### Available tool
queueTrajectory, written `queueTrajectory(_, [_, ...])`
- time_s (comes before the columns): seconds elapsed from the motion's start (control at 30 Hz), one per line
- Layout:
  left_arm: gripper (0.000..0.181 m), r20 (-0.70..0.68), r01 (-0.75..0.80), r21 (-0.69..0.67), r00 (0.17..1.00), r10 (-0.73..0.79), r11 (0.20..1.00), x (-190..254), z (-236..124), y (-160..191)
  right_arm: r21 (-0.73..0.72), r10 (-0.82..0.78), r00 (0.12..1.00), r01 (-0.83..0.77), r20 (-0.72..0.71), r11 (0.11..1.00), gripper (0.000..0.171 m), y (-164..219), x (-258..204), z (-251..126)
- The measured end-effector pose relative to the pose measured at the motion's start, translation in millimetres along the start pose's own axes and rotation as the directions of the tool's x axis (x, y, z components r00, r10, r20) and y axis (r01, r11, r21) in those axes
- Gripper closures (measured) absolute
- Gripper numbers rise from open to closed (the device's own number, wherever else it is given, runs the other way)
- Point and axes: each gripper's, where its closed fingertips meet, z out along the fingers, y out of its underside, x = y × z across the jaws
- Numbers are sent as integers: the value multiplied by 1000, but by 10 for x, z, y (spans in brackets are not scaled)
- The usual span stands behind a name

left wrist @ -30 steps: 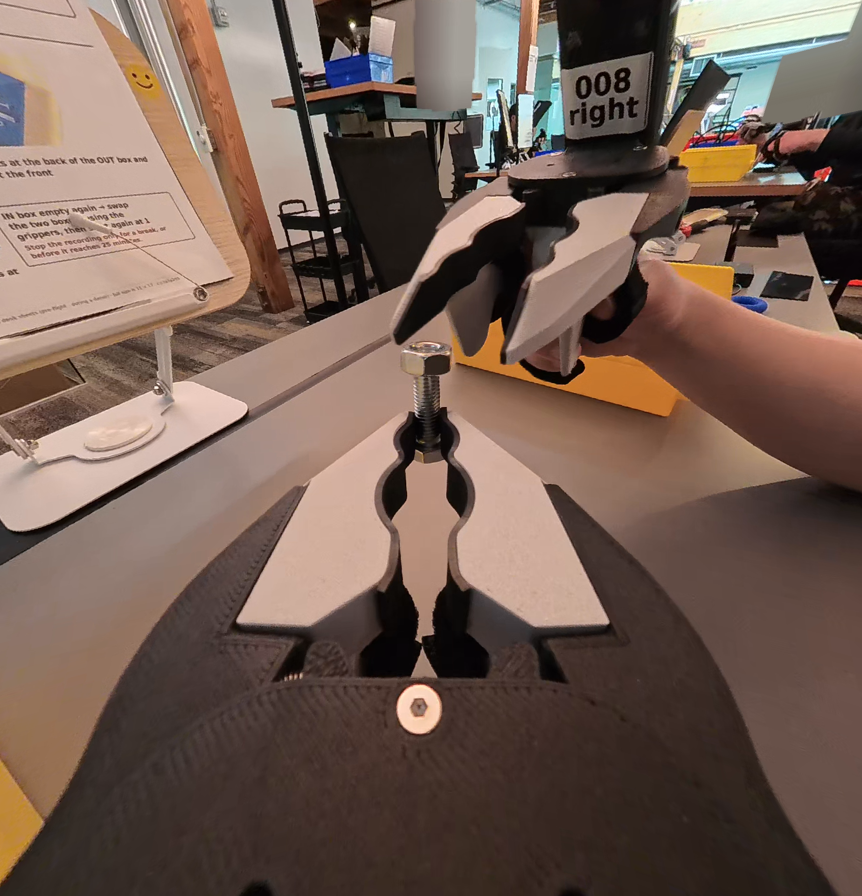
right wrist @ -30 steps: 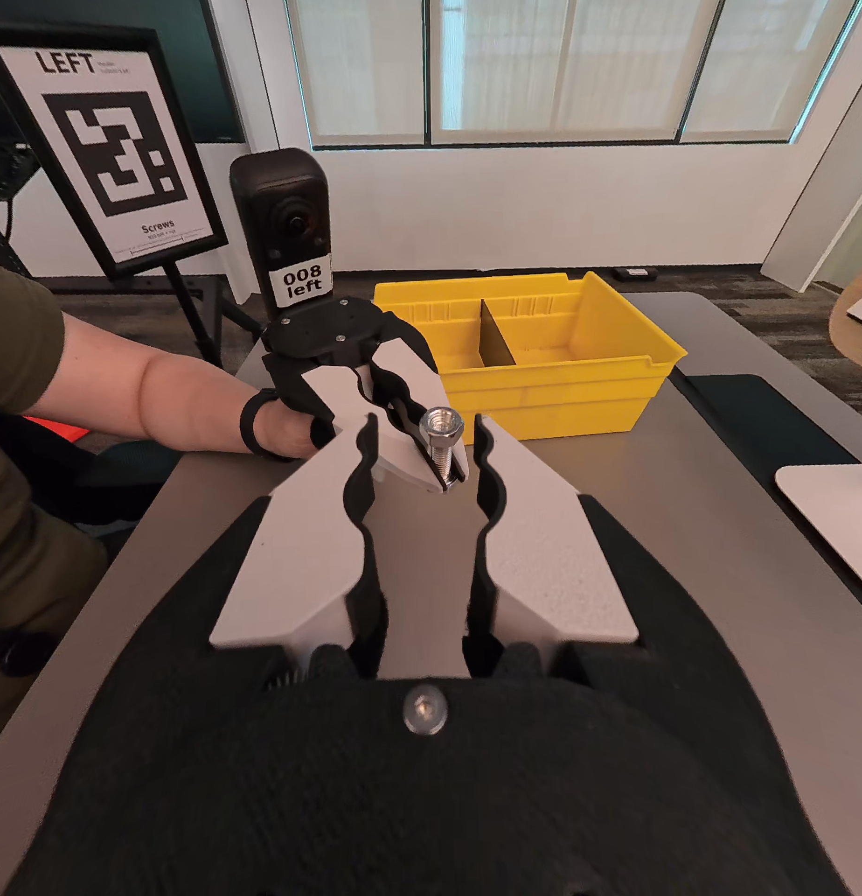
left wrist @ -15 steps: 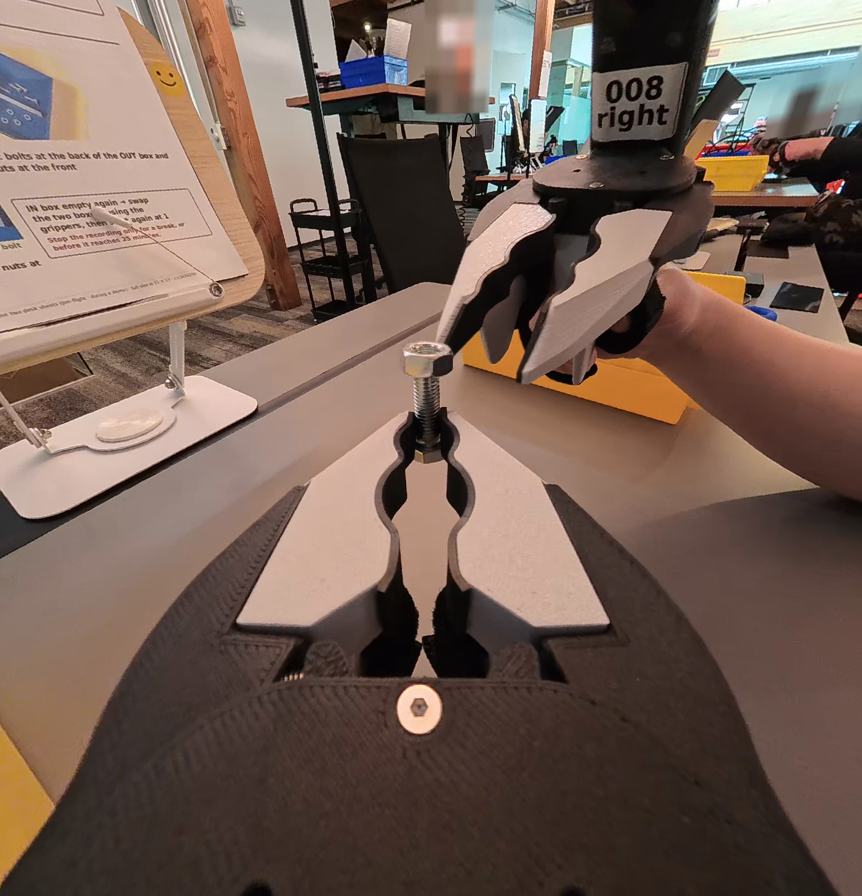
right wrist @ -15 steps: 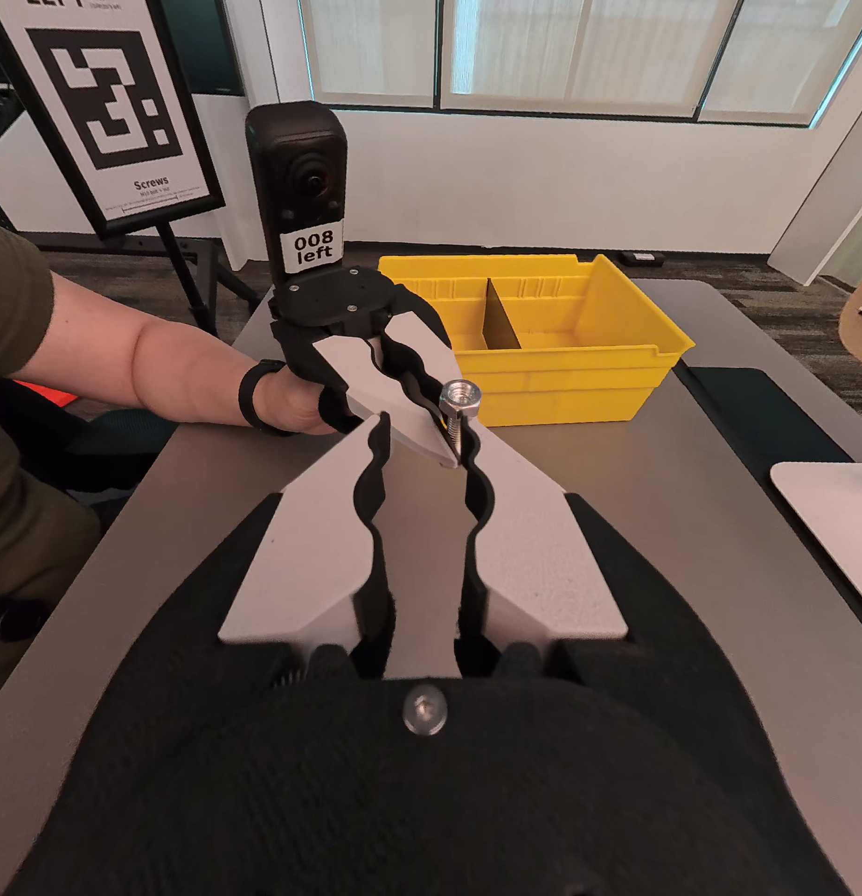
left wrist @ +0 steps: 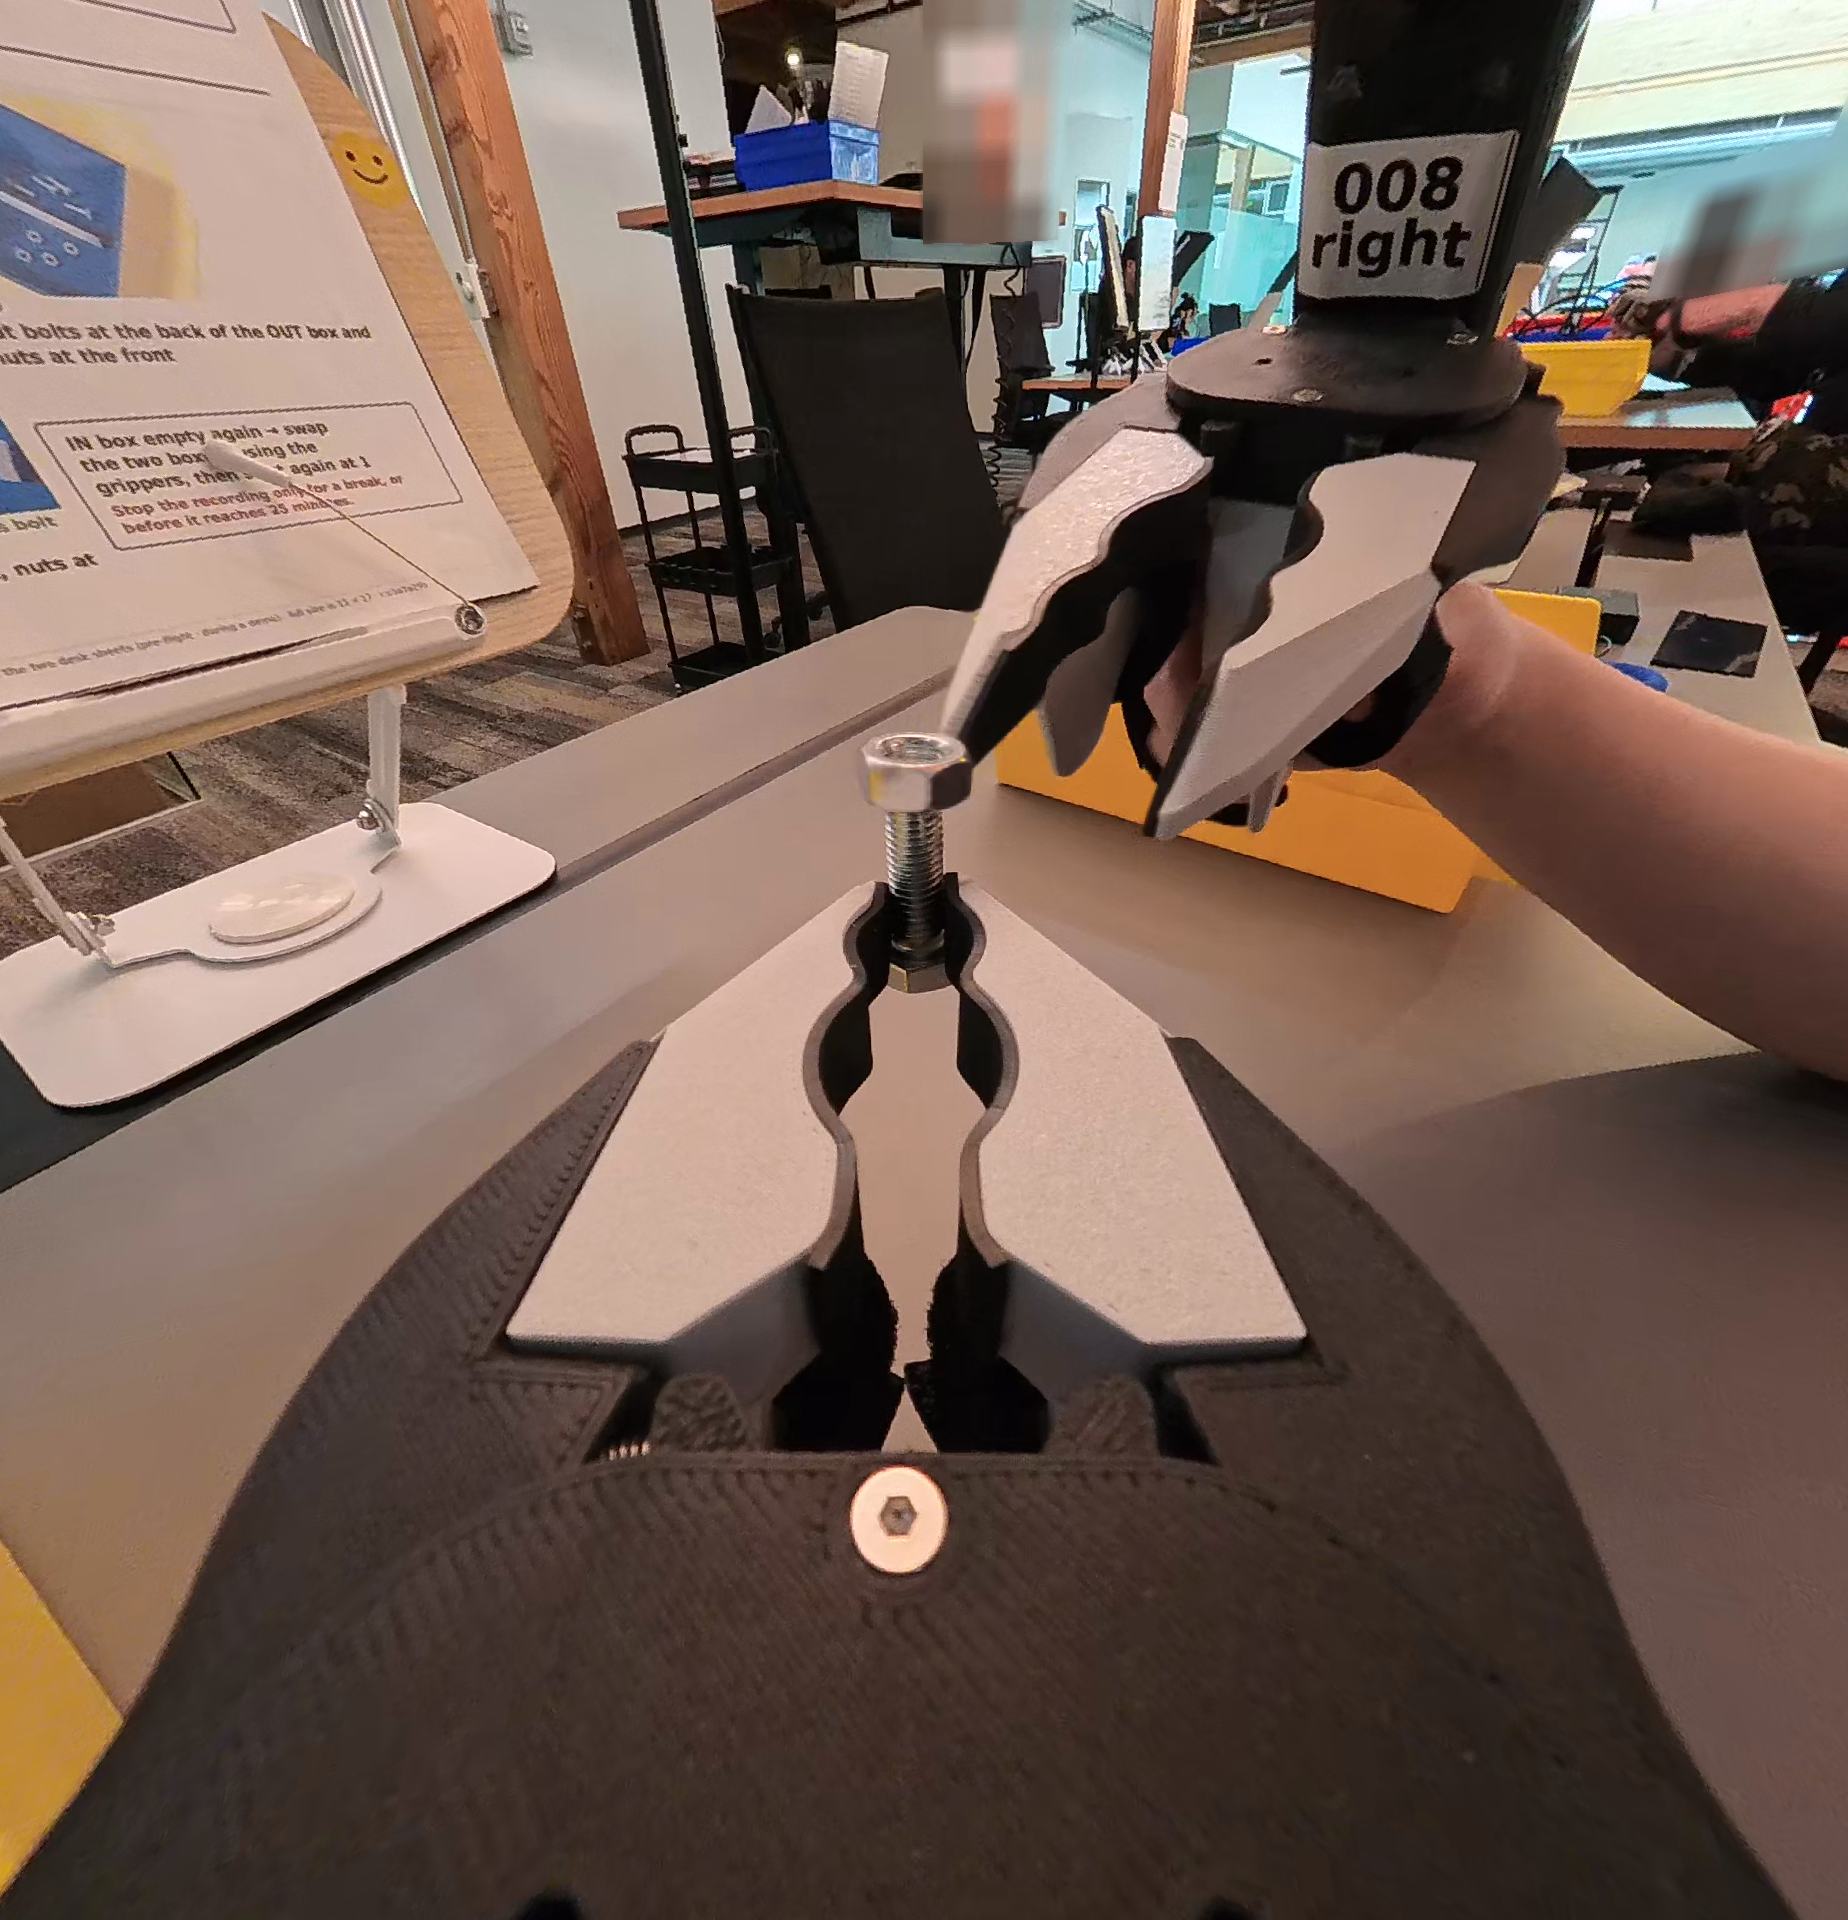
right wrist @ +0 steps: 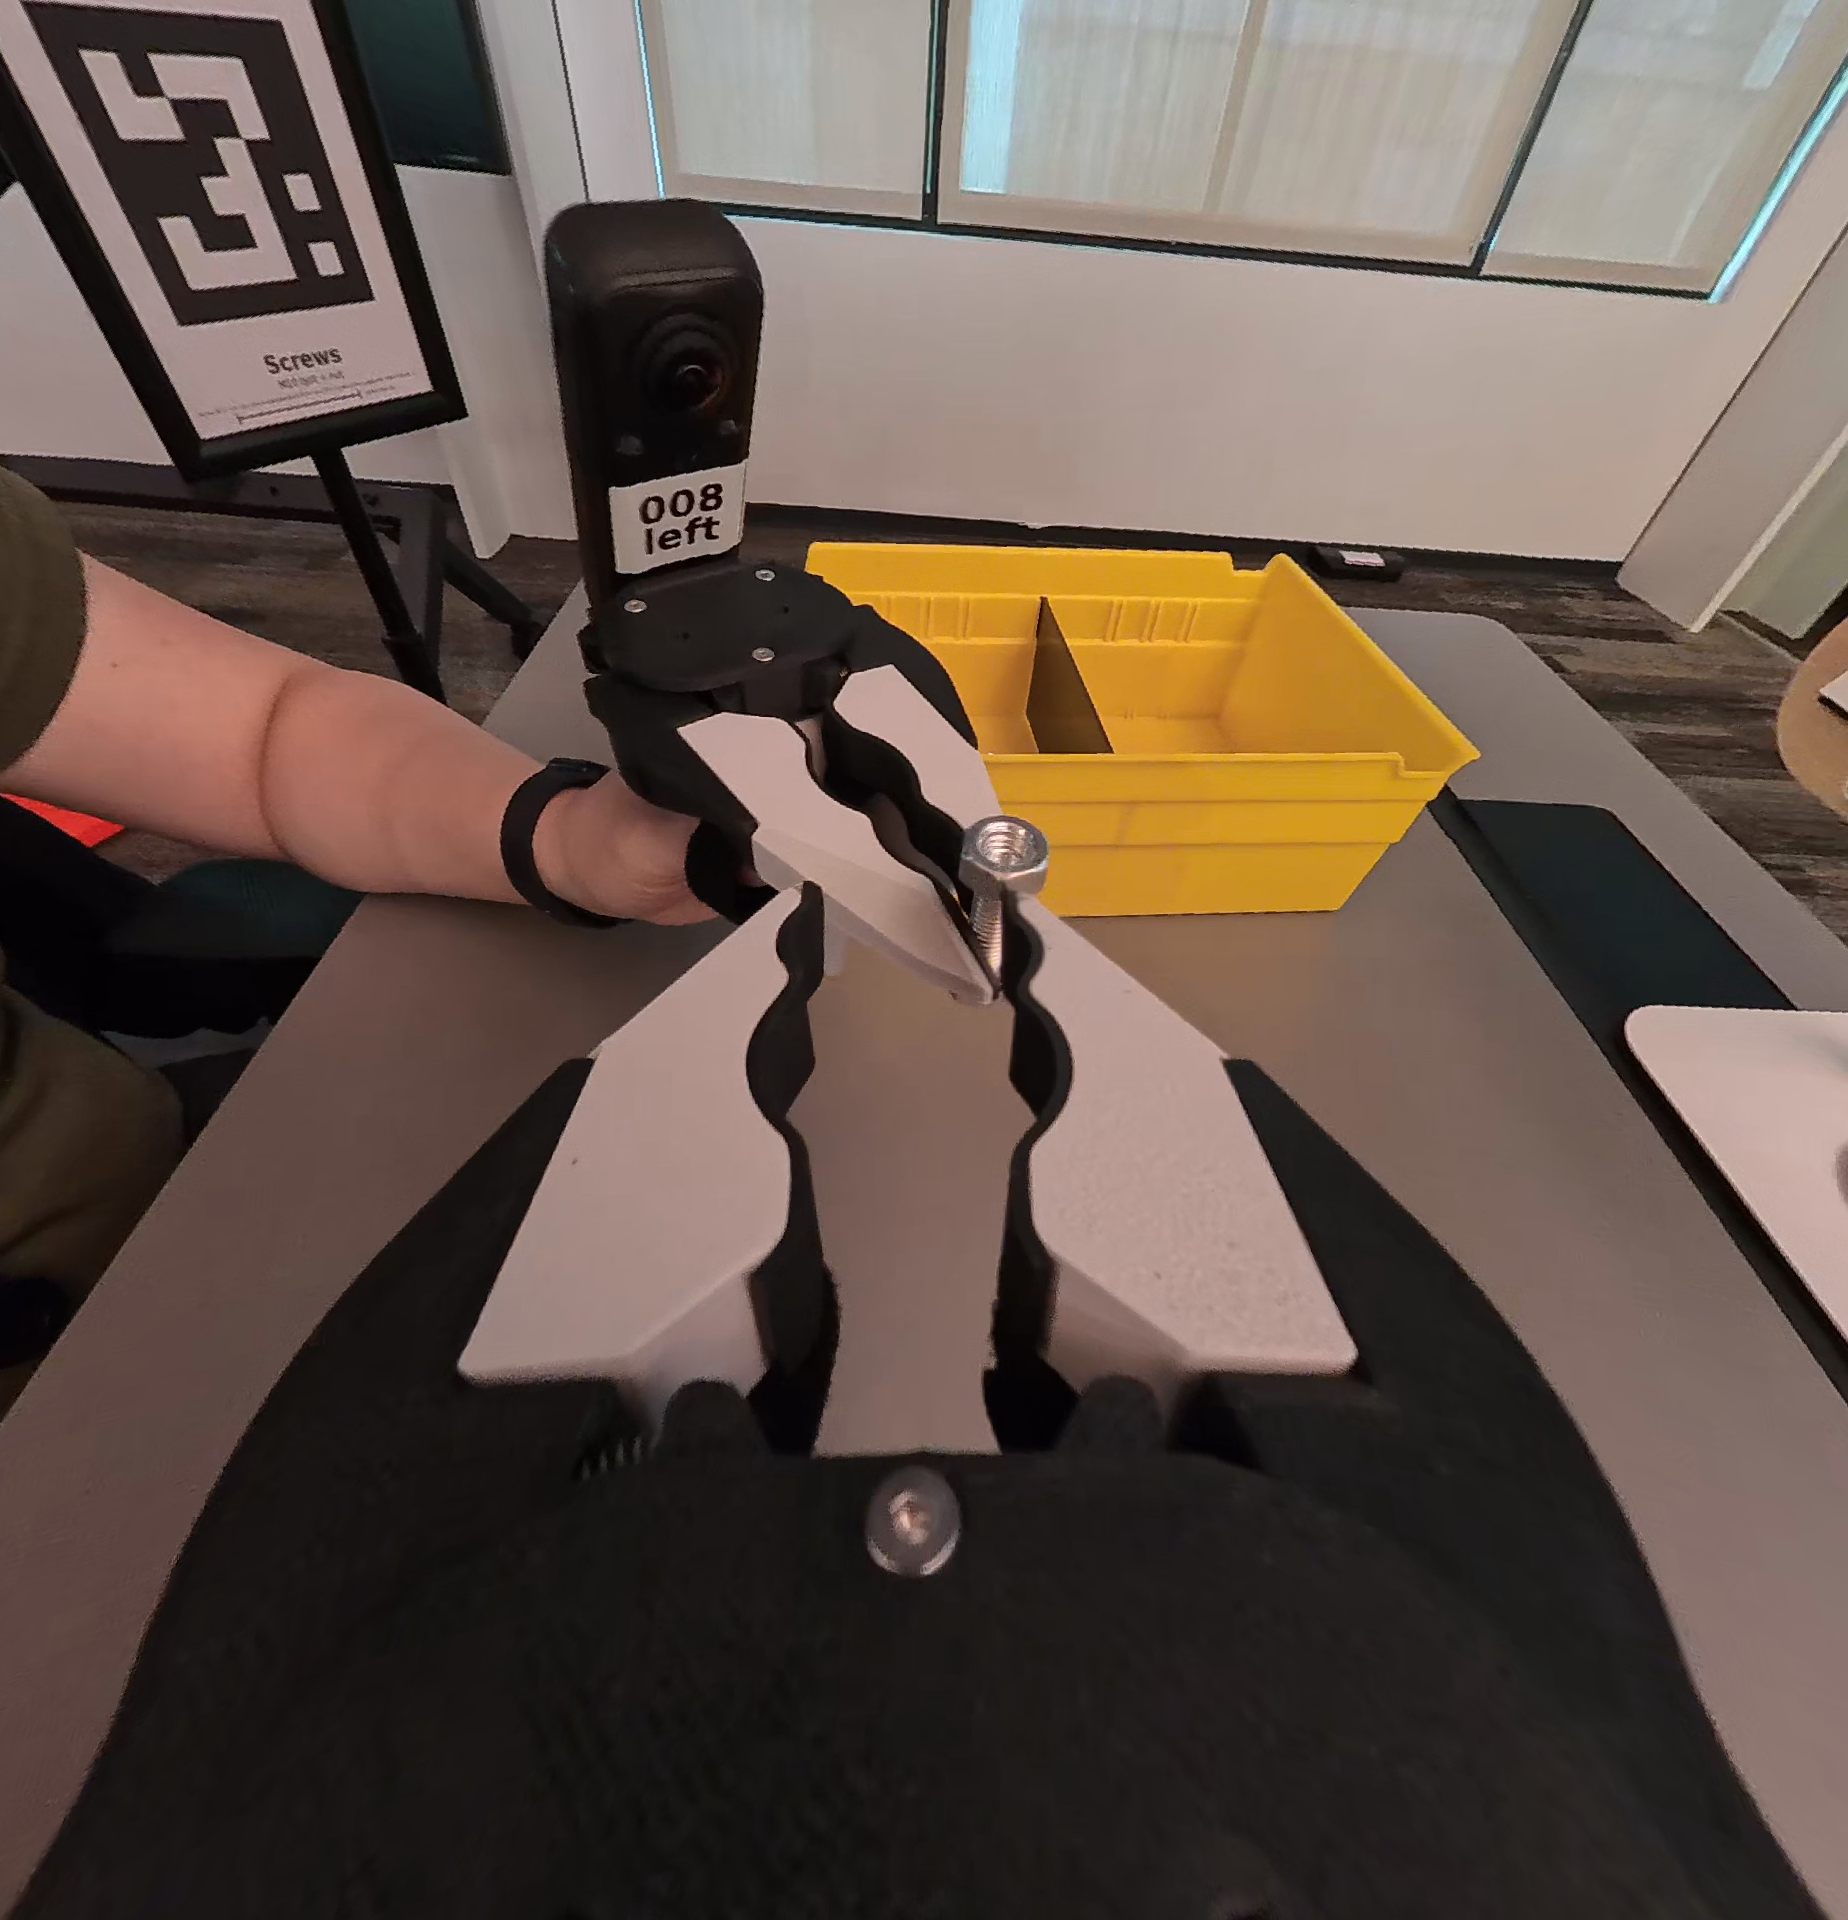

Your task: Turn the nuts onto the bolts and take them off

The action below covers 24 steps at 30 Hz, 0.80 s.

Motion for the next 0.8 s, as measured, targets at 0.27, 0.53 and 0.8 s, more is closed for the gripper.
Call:
queueTrajectory(0.27, [174,-9,-7,-5,1000,6,1000,29,12,12,14,0,999,1,-34,1000,128,-17,59,-1])
queueTrajectory(0.53, [174,-6,4,-4,1000,-4,1000,9,5,9,-11,-24,1000,24,8,1000,143,9,-27,-14])
queueTrajectory(0.8, [174,-9,-2,-11,1000,2,1000,26,16,23,-23,-31,999,30,-23,999,124,43,16,40])
